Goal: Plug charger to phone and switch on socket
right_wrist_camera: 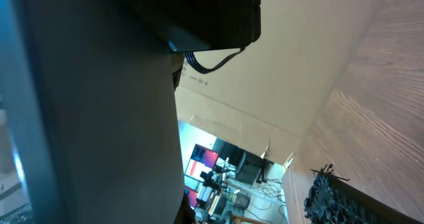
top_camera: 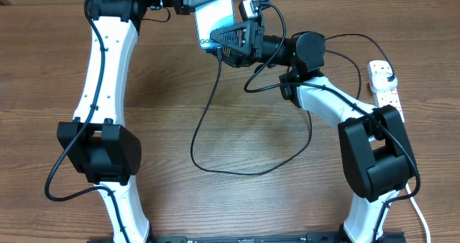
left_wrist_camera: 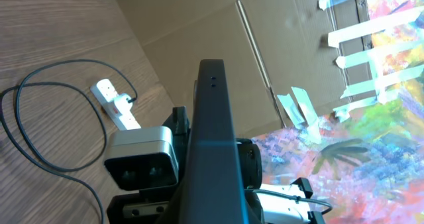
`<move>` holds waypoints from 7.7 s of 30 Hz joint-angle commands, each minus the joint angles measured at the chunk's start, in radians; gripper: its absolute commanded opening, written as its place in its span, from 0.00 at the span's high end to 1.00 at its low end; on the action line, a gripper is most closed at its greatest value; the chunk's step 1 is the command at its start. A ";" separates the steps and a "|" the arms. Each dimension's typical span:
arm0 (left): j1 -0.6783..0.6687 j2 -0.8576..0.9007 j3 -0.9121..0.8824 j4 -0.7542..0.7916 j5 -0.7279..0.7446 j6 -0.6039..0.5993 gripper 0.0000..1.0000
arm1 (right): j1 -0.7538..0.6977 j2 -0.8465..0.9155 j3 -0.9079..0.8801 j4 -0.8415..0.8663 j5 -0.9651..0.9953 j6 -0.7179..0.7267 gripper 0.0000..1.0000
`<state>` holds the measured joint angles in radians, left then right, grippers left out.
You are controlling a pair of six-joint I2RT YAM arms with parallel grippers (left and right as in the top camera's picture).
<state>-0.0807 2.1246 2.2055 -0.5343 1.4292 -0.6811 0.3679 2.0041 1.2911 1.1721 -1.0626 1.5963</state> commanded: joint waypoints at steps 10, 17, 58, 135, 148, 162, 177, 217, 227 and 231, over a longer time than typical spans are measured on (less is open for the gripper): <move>0.057 -0.024 0.015 0.003 0.039 -0.007 0.96 | -0.064 -0.001 0.027 0.003 0.014 0.000 0.00; 0.097 -0.024 0.015 -0.020 0.039 -0.006 0.96 | -0.137 -0.001 0.027 -0.094 0.006 -0.038 0.00; -0.052 -0.019 -0.002 -0.550 -0.451 0.387 0.96 | -0.437 -0.368 0.026 -1.728 0.478 -1.029 0.00; -0.280 0.034 -0.633 -0.118 -0.789 0.155 0.95 | -0.436 -0.383 0.026 -1.769 0.486 -1.071 0.01; -0.280 0.073 -0.633 -0.079 -0.761 0.142 0.96 | -0.436 -0.383 0.026 -1.770 0.494 -1.071 0.00; -0.283 0.105 -0.633 -0.090 -0.808 0.114 0.96 | -0.436 -0.383 0.026 -1.770 0.494 -1.071 0.00; -0.283 0.144 -0.633 -0.090 -0.801 0.095 0.96 | -0.436 -0.383 0.026 -1.770 0.502 -1.071 0.00; -0.280 0.144 -0.633 -0.124 -0.801 0.101 0.85 | -0.436 -0.383 0.026 -1.770 0.504 -1.071 0.00; -0.280 0.144 -0.633 -0.124 -0.801 0.101 0.78 | -0.436 -0.383 0.026 -1.770 0.504 -1.071 0.00; -0.280 0.144 -0.633 -0.126 -0.801 0.101 0.77 | -0.436 -0.383 0.026 -1.770 0.504 -1.071 0.00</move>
<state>-0.3538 2.2463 1.5730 -0.6514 0.6277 -0.5777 -0.0647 1.6482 1.3067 -0.5991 -0.5686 0.5346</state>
